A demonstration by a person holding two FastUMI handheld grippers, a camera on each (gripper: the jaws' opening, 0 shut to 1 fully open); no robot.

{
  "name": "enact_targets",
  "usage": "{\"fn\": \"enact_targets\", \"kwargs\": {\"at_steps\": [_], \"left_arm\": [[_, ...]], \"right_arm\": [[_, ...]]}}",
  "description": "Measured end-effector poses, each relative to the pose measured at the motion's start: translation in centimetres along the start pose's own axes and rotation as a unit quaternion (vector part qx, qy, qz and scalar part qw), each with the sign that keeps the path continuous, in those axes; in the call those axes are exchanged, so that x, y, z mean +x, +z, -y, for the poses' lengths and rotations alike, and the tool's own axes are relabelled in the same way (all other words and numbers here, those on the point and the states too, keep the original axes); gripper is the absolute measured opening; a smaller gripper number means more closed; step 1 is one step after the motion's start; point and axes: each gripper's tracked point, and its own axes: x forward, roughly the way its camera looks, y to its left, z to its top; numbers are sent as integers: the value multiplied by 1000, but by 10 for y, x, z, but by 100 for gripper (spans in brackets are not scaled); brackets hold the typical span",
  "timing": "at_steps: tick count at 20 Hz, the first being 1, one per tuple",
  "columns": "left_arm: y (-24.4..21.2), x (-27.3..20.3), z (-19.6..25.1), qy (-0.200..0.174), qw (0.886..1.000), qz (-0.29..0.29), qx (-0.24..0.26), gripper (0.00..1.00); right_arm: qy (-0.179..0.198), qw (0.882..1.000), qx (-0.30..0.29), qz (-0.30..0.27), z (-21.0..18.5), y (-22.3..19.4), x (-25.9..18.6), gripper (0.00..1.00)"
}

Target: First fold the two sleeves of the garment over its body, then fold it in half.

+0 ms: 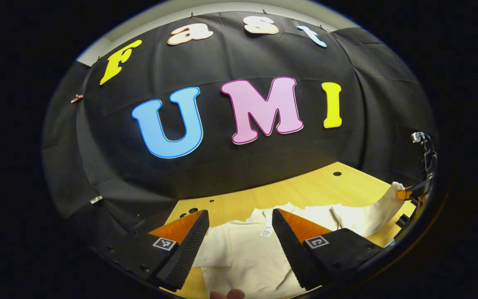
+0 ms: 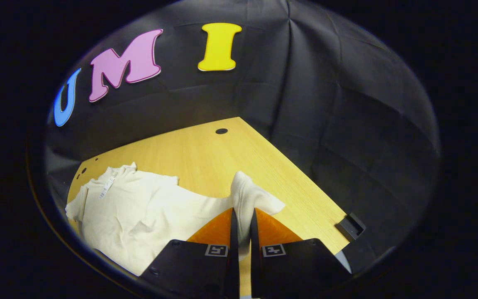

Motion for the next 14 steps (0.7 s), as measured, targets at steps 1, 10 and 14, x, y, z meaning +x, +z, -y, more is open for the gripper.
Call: {"fn": "enact_targets", "kwargs": {"at_steps": [1, 10, 14], "left_arm": [[-2, -2, -9, 1, 1000, 1, -4, 97], [-35, -23, -102, 31, 999, 8, -14, 96], [-55, -29, -145, 52, 998, 4, -22, 96]], "right_arm": [[8, 1000, -5, 11, -17, 7, -10, 15], [92, 994, -10, 64, -190, 41, -59, 15], [129, 989, -16, 66, -261, 40, -63, 15]]}}
